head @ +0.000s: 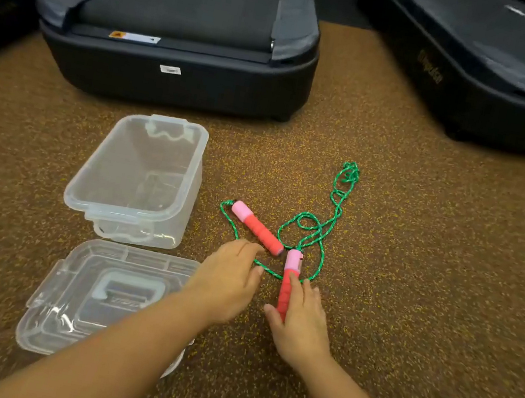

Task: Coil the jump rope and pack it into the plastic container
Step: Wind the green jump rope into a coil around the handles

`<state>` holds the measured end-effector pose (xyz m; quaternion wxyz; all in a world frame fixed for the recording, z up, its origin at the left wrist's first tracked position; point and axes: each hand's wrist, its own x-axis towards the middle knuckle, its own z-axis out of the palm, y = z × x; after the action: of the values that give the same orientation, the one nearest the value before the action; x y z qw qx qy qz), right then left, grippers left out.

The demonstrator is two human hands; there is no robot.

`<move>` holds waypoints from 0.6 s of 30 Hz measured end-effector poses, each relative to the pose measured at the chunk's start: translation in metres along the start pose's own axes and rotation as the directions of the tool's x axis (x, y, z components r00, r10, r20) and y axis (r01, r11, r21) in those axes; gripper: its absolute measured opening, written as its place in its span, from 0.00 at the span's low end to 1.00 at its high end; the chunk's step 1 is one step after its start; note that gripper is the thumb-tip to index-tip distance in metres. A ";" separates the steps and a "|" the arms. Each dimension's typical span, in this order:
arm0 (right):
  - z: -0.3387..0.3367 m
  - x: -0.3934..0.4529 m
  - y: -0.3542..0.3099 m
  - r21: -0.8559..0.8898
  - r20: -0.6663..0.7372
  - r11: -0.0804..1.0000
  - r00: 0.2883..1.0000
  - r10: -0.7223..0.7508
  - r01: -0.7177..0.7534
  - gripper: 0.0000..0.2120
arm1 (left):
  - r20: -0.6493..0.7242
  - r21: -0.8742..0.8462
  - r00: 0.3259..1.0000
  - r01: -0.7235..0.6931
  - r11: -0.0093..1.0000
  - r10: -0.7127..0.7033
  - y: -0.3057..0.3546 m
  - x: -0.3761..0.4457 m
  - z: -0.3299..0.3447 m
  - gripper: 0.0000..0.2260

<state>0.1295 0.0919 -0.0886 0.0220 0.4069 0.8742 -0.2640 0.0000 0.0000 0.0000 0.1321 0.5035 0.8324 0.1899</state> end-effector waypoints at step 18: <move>-0.028 -0.021 0.016 0.441 0.158 0.822 0.933 0.325 -0.361 0.28 | 0.095 -0.124 0.991 0.101 0.987 -0.090 0.014 -0.004 0.022 0.18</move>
<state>0.1605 0.0989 -0.0664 0.0047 0.5404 0.6970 -0.4714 0.0219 0.0065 -0.0135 0.2104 0.4614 0.8349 0.2139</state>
